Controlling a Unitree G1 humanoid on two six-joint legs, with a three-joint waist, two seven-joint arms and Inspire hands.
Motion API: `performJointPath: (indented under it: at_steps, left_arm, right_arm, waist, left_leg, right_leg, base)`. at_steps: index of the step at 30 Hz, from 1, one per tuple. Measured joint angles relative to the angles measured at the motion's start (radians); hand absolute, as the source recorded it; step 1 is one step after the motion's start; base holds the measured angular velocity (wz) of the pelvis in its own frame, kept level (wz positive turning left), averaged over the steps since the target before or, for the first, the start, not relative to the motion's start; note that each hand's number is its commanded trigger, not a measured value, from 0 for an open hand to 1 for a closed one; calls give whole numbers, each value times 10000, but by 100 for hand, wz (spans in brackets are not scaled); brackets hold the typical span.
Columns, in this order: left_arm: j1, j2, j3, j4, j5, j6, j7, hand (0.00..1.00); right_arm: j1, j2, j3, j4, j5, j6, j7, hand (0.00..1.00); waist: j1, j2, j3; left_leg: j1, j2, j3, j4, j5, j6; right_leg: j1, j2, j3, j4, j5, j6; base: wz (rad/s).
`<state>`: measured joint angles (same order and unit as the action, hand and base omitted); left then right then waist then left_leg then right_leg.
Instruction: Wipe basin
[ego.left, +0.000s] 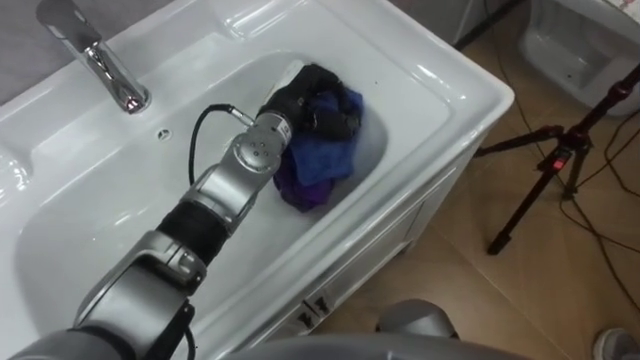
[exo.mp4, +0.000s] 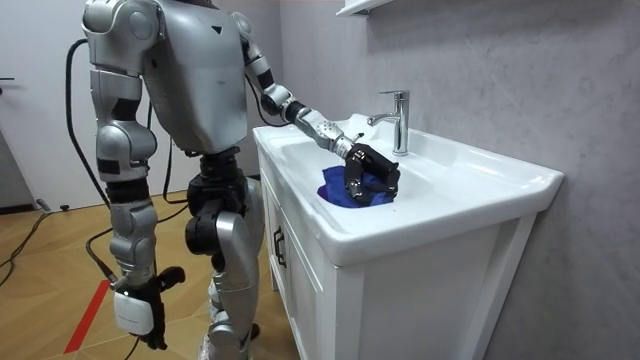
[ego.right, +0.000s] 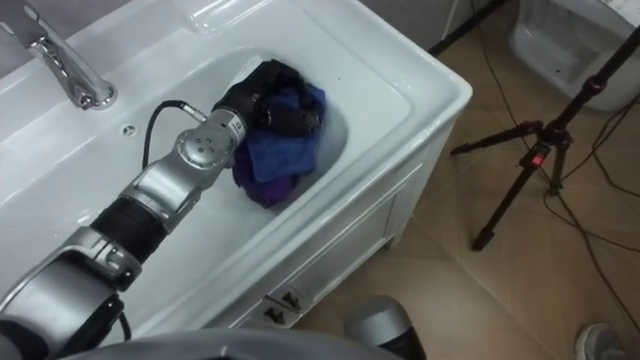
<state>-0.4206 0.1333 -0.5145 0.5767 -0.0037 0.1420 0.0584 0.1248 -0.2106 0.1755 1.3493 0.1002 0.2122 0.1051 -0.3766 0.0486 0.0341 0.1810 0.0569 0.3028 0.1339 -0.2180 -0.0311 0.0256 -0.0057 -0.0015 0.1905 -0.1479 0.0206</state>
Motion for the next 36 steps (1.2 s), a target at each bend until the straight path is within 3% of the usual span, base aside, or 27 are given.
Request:
performJointPath:
  at_steps: [4,5,7,11,13,17,21,28,30,32,33,34,36]
  left_arm:
    - [482,-71,14,1112,105,-622,137,100]
    - [583,-71,27,1170,171,-628,171,100]
    - [1035,-76,231,1272,636,-702,231,100]
    - [1290,-123,581,1776,1773,-876,370,100]
    - [1472,-389,848,2297,2341,-1133,688,100]
    - [1779,-469,1019,2380,3038,-1231,1093,100]
    - [2329,-473,1785,2392,4847,-1486,1569,100]
    - [3048,-387,2931,2659,7009,-1485,2931,100]
    - [3225,-178,3254,2713,7593,-1478,3323,100]
    - [3518,327,3532,2705,8302,-1473,3769,100]
    - [3791,714,3734,2706,8850,-1440,4163,100]
    - [3992,1044,3862,2707,9470,-1290,4513,100]
    - [4226,1305,3940,2704,10386,-831,4978,100]
  right_arm:
    - [15,22,-1,-70,2,-4,-13,0]
    - [38,22,-6,-108,-19,-3,-12,0]
    - [158,65,-43,-310,-188,19,40,0]
    - [156,160,-235,-310,-273,110,125,0]
    - [165,196,-276,-381,-420,188,128,0]
    - [179,227,-569,-544,-666,248,20,0]
    - [219,280,-1119,-654,-941,293,79,0]
    - [102,392,-1641,-655,-1262,479,198,0]
    - [110,395,-1796,-647,-1265,488,155,0]
    - [132,391,-1902,-653,-1271,510,161,0]
    - [130,357,-2008,-659,-1264,500,160,0]
    - [116,277,-2011,-659,-1274,489,157,0]
    - [82,121,-2016,-610,-1363,482,165,0]
  waist:
    - [78,-122,-42]
    - [134,-123,-51]
    - [270,-170,-124]
    - [437,-363,-234]
    - [628,-462,-298]
    - [771,-457,-311]
    - [890,-443,-326]
    - [1458,-479,-349]
    - [1705,-478,-352]
    - [1931,-482,-387]
    - [2023,-465,-429]
    - [2201,-429,-450]
    - [2225,-365,-496]
  left_leg:
    - [182,17,-5,-3,0,0]
    - [213,16,-4,-6,0,0]
    - [231,27,11,-6,0,-1]
    - [298,65,46,-5,0,-1]
    - [383,79,46,-18,-1,-3]
    - [407,83,24,-24,-2,-4]
    - [418,99,-95,-35,-2,-4]
    - [425,99,-350,-123,-2,-5]
    - [425,127,-426,-208,-2,-5]
    - [429,191,-447,-235,-5,-16]
    - [438,222,-480,-240,8,-42]
    - [481,241,-521,-229,16,-54]
    - [536,244,-681,-205,17,-55]
  right_leg:
    - [150,17,-8,-20,-11,-25]
    - [162,20,3,-7,-16,-32]
    - [193,27,-10,-3,-31,-50]
    - [262,66,13,33,-45,-74]
    - [350,84,10,20,-56,-91]
    - [430,98,6,-11,-67,-92]
    - [454,117,-39,1,-62,-102]
    - [466,118,-212,138,-75,-116]
    - [440,149,-294,130,-80,-140]
    - [463,219,-291,107,-47,-194]
    - [482,254,-284,78,-28,-226]
    - [529,269,-290,22,9,-278]
    - [673,275,-317,-95,29,-290]
  base:
    - [0]
    - [-9]
    - [-2]
    - [0]
    - [0]
    - [4]
    - [2]
    - [6]
    - [11]
    - [0]
    - [-11]
    - [-9]
    - [5]
